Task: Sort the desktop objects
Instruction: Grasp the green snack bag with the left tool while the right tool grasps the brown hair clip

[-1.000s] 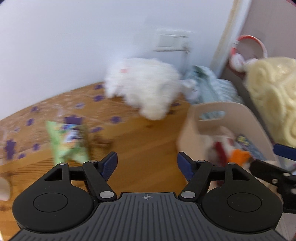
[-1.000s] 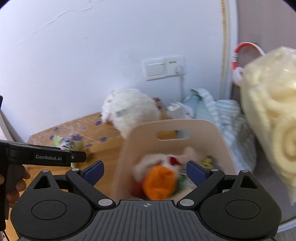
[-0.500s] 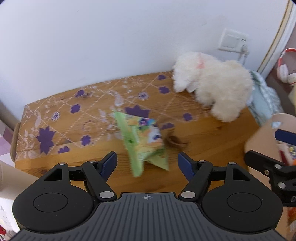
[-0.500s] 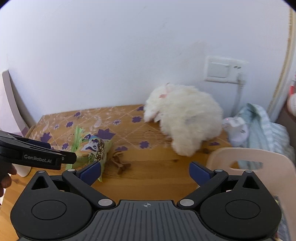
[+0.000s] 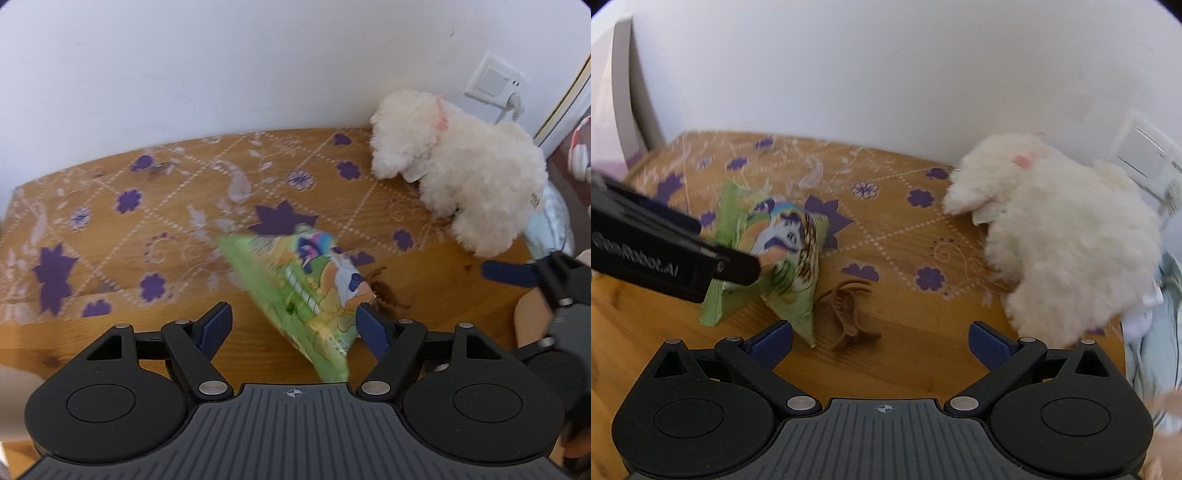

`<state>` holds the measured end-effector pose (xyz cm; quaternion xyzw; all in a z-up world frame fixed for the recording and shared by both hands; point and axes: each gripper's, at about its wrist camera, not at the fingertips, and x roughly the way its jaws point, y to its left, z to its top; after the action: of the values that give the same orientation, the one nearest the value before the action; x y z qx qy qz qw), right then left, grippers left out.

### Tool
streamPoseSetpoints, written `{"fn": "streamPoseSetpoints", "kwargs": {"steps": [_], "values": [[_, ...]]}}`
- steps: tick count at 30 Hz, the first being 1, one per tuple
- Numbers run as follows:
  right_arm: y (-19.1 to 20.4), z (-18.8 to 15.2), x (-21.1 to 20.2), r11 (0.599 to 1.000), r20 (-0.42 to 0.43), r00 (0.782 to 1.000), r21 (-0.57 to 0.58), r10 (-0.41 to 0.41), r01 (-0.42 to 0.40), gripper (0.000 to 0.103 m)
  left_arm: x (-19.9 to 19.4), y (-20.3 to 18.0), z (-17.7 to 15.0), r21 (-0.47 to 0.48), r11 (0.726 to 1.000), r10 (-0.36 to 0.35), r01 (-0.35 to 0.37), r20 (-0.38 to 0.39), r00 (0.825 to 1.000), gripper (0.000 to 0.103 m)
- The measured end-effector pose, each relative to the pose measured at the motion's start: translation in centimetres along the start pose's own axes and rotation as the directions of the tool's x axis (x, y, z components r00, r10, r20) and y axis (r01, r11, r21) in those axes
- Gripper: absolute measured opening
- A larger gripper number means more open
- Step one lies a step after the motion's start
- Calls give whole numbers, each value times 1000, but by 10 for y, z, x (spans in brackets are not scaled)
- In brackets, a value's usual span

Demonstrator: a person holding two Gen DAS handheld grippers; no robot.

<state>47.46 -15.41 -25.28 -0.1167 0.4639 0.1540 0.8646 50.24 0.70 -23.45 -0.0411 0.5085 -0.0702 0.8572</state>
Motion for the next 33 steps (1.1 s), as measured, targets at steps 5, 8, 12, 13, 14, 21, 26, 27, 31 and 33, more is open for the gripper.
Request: {"fn": "streamPoseSetpoints", "kwargs": {"steps": [5,8,12,13,14,21,26,27,31,33], "values": [[-7,2,15,1000,-12,1000,-22,1,-1,100,7,0,13,-62,994,-87,89,25,996,75],[-12,1,21,1000,-15,1000,-8,9,-9,98,13,-1,16,-86,991,-100,102,27,995,76],[-16,0,27,1000,-24,1000,19,-4,4,95,24,2,20,-123,988,-93,94,12,996,77],[-17,-1,29,1000,-26,1000,29,-1,2,94,26,3,21,-141,985,-95,96,10,995,77],[-18,-1,30,999,-26,1000,39,1,0,93,29,3,22,-151,984,-93,93,7,996,78],[-17,-2,41,995,-53,999,96,-3,8,72,45,-6,28,-134,989,-63,62,-2,998,77],[-18,-2,38,993,-41,999,121,20,-15,52,50,-9,29,-88,994,-59,59,5,998,69],[-18,-2,37,992,-40,999,127,18,-13,48,51,-8,29,-84,995,-60,60,7,998,67],[-19,-1,34,987,-55,998,160,5,4,18,50,-5,27,-80,994,-72,73,16,997,62],[-21,-2,33,985,-61,998,172,8,3,17,49,-5,26,-67,995,-73,74,19,997,60]]}}
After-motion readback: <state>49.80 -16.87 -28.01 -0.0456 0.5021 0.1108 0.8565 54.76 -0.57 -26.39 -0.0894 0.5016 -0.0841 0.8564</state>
